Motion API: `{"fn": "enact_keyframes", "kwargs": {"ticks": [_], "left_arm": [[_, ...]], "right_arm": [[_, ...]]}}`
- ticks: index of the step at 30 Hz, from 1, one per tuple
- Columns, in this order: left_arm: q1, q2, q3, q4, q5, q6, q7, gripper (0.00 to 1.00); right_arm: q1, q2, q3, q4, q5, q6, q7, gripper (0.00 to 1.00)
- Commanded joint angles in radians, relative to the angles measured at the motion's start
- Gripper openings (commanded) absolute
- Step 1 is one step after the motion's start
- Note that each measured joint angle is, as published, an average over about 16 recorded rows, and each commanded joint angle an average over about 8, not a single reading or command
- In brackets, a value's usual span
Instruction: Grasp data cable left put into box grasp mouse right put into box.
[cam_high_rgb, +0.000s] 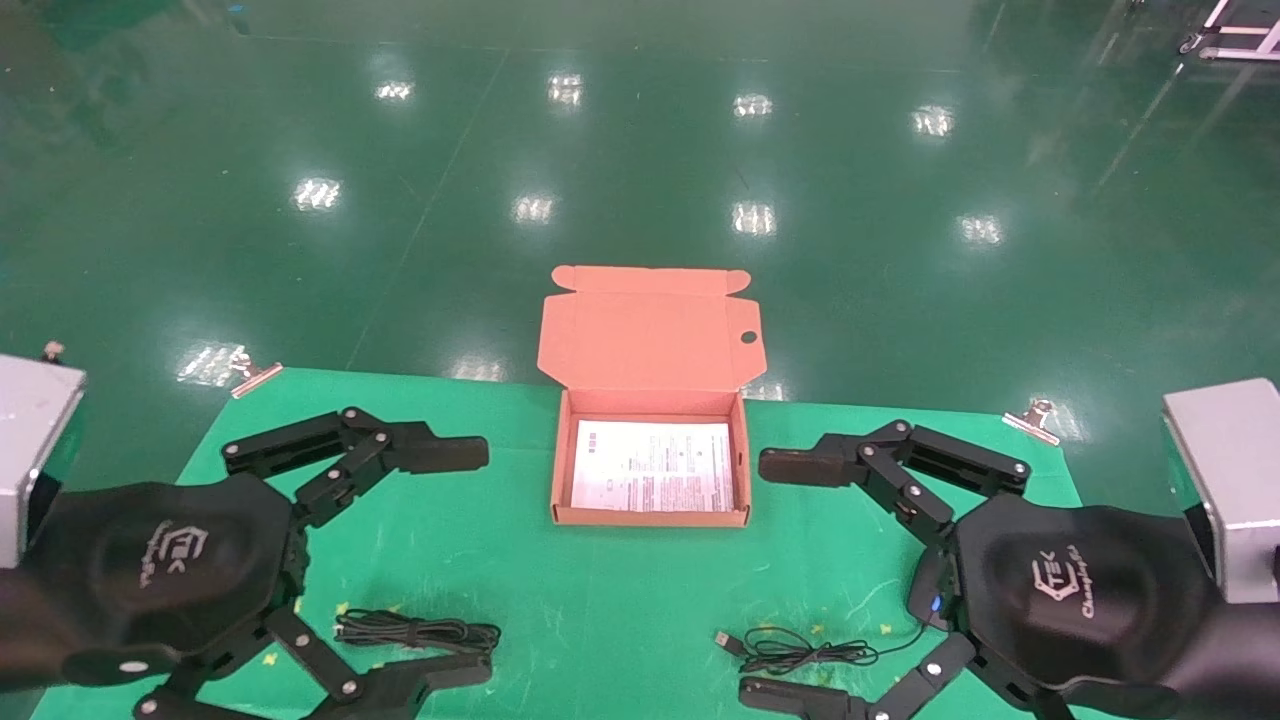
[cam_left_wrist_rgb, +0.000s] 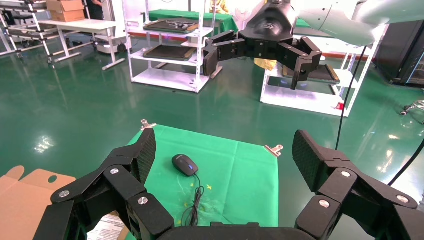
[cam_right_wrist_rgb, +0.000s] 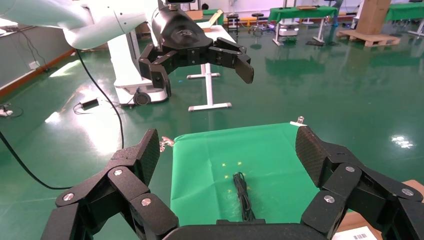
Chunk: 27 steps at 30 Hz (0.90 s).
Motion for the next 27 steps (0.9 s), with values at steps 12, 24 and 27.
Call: {"fn": "enact_keyframes", "kwargs": {"ticks": [12, 24, 27], "left_arm": [[0.000, 0.000, 0.000, 0.000, 0.000, 0.000, 0.000, 1.00], [-0.049, -0.001, 0.019, -0.019, 0.050, 0.018, 0.001, 1.00], [-0.097, -0.004, 0.047, -0.025, 0.107, 0.034, -0.020, 1.00]], "right_arm": [[0.000, 0.000, 0.000, 0.000, 0.000, 0.000, 0.000, 1.00], [0.009, 0.009, -0.003, -0.007, -0.017, -0.005, -0.005, 1.00], [0.030, 0.020, -0.009, -0.008, -0.049, -0.016, -0.018, 1.00]]}}
